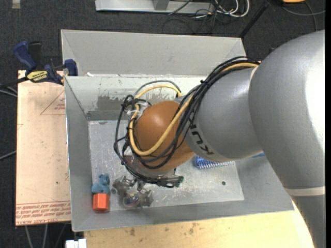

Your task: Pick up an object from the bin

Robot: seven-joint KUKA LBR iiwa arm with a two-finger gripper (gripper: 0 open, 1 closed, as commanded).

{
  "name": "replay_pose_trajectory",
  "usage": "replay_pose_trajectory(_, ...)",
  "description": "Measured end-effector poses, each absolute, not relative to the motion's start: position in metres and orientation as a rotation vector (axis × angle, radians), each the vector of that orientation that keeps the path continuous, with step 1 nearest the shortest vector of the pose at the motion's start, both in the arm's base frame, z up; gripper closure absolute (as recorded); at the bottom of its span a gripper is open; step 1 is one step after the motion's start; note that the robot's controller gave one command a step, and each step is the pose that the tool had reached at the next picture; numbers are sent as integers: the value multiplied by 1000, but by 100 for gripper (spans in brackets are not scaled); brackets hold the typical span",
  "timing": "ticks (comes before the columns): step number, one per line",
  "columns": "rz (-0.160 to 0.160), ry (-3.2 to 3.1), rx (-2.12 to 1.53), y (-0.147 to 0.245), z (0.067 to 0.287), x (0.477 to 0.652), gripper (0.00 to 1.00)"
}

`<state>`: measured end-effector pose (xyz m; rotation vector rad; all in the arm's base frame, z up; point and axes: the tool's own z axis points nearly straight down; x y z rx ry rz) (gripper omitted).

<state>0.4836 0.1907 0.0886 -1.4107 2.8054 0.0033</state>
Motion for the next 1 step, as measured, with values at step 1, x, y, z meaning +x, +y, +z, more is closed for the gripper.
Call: replay_pose_trajectory(1,-3,2830,-1337,154,204,504,100)
